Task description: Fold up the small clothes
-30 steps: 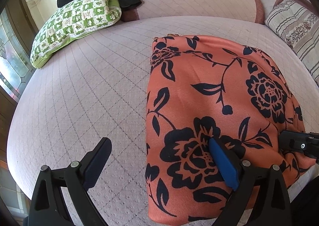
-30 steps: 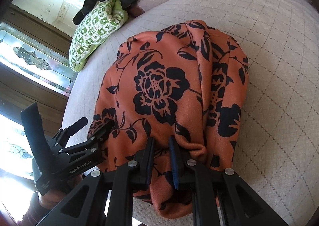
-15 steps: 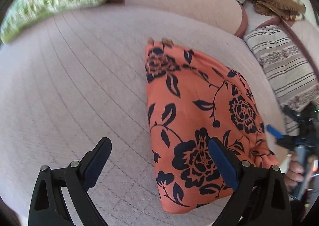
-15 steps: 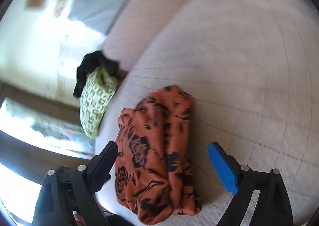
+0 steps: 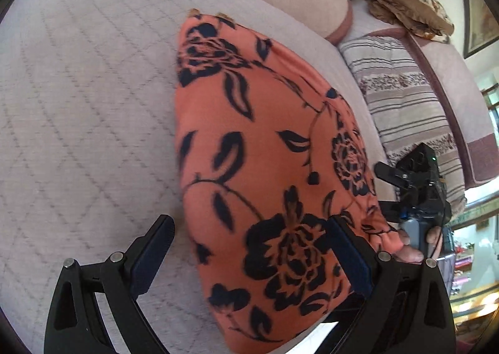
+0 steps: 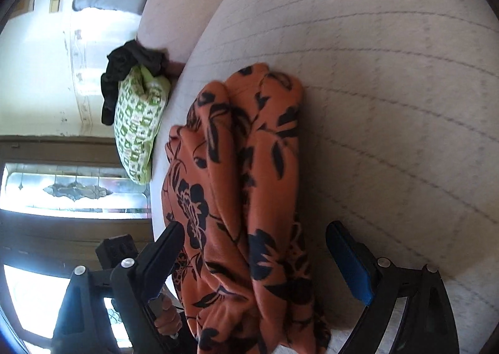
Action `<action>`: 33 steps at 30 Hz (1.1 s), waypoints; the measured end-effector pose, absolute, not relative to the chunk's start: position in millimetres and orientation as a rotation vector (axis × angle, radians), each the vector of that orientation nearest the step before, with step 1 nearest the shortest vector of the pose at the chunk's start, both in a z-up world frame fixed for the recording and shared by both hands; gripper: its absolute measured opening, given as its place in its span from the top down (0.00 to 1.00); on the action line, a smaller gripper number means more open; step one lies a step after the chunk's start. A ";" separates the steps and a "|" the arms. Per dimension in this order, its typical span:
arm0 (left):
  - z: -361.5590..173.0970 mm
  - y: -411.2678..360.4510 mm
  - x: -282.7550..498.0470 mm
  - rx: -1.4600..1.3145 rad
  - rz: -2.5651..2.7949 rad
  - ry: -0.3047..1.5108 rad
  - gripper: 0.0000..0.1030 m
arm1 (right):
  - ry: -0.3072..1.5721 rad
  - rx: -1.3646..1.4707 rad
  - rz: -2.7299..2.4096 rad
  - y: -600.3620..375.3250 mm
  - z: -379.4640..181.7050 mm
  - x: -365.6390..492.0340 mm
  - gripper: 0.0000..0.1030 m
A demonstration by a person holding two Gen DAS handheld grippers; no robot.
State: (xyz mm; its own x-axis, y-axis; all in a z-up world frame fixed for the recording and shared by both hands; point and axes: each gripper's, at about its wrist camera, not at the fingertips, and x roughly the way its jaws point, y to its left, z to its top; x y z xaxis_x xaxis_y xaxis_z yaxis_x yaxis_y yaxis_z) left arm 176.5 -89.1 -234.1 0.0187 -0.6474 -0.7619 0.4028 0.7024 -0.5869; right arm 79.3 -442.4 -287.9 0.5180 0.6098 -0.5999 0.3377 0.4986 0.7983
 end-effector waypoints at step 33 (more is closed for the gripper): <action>-159.9 -38.8 184.7 -0.114 -0.576 1.005 0.58 | 0.768 0.638 0.235 -279.9 -193.9 154.4 0.57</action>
State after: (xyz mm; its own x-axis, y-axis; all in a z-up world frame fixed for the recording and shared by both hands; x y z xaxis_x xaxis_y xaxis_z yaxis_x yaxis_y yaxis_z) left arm 184.7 -38.8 -159.9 0.4015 -0.5052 -0.7639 0.4032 0.8464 -0.3479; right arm 154.4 -279.9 -193.9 0.7048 0.4201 -0.5716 0.0282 0.7885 0.6144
